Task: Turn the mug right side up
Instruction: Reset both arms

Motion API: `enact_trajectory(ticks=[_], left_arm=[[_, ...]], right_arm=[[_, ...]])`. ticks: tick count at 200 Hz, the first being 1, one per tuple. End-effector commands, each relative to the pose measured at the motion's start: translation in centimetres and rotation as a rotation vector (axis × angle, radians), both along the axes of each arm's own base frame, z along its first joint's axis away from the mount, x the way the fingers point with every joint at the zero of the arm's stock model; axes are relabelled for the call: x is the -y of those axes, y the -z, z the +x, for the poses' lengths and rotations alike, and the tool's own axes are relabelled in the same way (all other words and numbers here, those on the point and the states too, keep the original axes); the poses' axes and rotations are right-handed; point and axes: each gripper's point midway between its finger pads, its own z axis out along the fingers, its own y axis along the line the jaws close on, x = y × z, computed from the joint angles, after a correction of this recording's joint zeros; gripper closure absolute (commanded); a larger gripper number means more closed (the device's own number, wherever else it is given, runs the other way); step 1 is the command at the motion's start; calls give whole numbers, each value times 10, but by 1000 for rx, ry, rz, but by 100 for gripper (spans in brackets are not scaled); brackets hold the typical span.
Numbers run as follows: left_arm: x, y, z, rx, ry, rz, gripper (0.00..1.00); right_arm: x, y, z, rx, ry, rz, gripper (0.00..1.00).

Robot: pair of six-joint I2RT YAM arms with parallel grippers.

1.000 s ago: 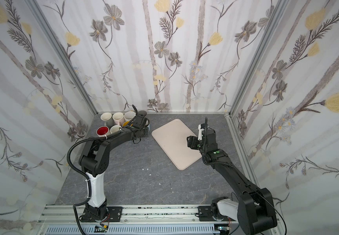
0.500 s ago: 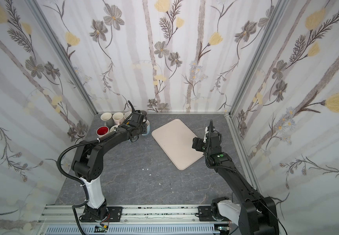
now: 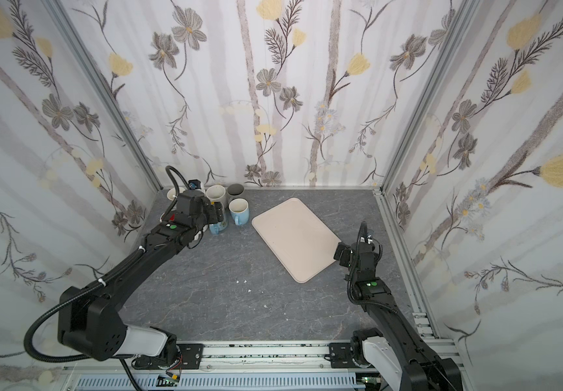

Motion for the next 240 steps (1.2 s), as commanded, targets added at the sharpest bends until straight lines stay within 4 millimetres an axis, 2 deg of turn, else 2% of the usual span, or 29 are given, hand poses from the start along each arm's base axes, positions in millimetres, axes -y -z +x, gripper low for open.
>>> enact_trajectory(ticks=[1, 17, 60, 103, 126, 151, 189, 213, 240], left_arm=[[-26, -25, -17, 129, -64, -24, 6], [-40, -30, -37, 183, -73, -34, 0], [-74, -25, -81, 301, -125, -71, 0], [-110, 14, -108, 456, -246, -57, 0], [-122, 34, -119, 530, -287, -29, 0], [-127, 58, -120, 498, -313, -32, 0], [-125, 95, -109, 418, -301, -55, 0], [-120, 100, -95, 418, -256, -87, 0], [-119, 91, -82, 481, -235, -77, 0]], right_arm=[[5, -29, 7, 169, 3, -67, 0], [6, -32, 3, 235, -7, -79, 0], [3, -33, -13, 417, -47, -107, 0], [-3, -6, -4, 348, -86, -128, 0], [-1, -2, 2, 336, -81, -137, 1], [2, -6, 7, 358, -82, -150, 0], [11, -15, 15, 417, -80, -152, 0], [17, -17, 19, 454, -81, -139, 0], [20, -7, 19, 486, -71, -108, 0]])
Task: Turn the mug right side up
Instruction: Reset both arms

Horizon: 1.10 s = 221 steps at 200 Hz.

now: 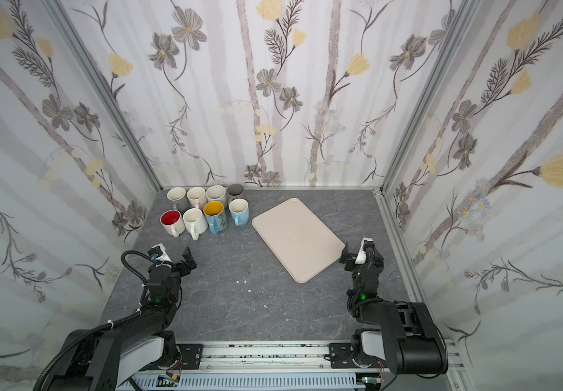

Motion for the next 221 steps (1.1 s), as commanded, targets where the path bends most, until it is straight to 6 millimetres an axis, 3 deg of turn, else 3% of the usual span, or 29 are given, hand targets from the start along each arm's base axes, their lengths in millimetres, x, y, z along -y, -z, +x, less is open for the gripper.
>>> enact_trajectory(ticks=[1, 18, 47, 75, 99, 130, 172, 193, 221], left_arm=[[5, -44, 14, 199, 34, -6, 0], [3, -39, 25, 163, 39, 4, 0], [2, -44, 31, 189, 50, 77, 0], [2, -36, 35, 204, 68, 89, 0], [5, -28, 39, 211, 84, 94, 0], [12, -13, 63, 95, 132, 98, 0], [13, -17, 56, 127, 134, 106, 0], [11, -14, 63, 97, 117, 108, 0], [34, -15, 59, 110, 214, 167, 0]], right_arm=[[-5, -26, 1, 152, -37, 18, 0], [-9, -31, -1, 194, -62, 10, 0], [-8, -16, 19, 90, -54, 11, 0], [-6, -8, 34, 29, -40, 15, 0], [-6, -11, 32, 47, -41, 10, 0], [-7, -10, 33, 43, -43, 8, 0], [-7, -10, 32, 43, -42, 8, 0], [-6, -10, 33, 44, -41, 9, 0], [-7, -10, 32, 43, -41, 9, 0]])
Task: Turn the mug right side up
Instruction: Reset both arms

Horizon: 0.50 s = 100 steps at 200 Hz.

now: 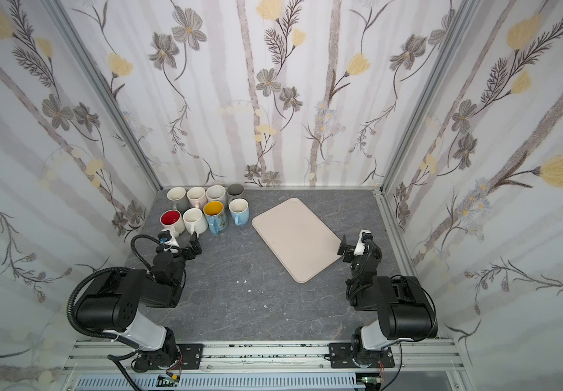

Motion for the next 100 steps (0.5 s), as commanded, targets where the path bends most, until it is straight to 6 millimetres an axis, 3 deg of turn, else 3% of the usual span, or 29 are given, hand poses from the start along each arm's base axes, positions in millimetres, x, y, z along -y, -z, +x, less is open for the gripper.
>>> enact_trajectory(ticks=[1, 100], left_arm=[[11, -4, 0, 16, 61, 49, 0], [0, -3, 3, 5, -7, 31, 0]], right_arm=[[1, -4, 0, 18, 4, -6, 0], [1, -4, 0, 17, 4, -6, 0]])
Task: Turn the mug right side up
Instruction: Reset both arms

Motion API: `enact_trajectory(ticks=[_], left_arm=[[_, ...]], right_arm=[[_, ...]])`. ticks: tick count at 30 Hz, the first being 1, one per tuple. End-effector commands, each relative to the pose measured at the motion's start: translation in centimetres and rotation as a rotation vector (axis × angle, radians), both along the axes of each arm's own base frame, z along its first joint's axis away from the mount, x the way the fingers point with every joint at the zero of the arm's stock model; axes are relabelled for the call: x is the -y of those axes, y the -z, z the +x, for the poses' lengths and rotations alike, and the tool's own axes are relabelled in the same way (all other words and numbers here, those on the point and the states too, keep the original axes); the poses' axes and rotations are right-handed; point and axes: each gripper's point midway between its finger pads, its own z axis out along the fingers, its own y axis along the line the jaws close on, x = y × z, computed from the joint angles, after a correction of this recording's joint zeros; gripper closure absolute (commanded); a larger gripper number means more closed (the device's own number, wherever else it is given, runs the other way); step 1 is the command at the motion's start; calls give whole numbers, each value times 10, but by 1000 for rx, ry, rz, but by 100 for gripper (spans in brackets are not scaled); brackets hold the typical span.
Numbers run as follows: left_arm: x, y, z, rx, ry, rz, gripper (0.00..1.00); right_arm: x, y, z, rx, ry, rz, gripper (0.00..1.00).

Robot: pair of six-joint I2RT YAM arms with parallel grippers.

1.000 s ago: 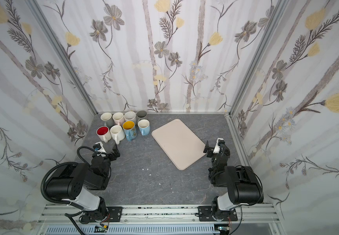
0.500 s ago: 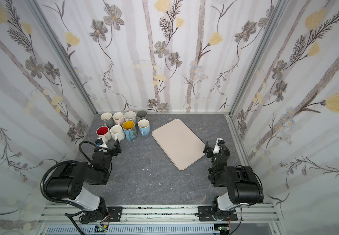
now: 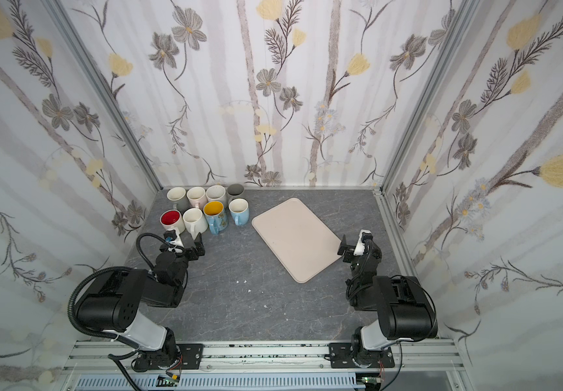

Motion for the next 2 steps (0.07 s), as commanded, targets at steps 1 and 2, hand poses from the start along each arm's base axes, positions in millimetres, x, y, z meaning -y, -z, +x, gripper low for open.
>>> enact_trajectory(ticks=[1, 2], left_arm=[[-5, -4, 0, 16, -28, -3, 0], [-5, -3, 0, 15, -30, -2, 0]], right_arm=[[1, -4, 0, 19, 3, -5, 1], [0, -4, 1, 18, 3, -5, 0]])
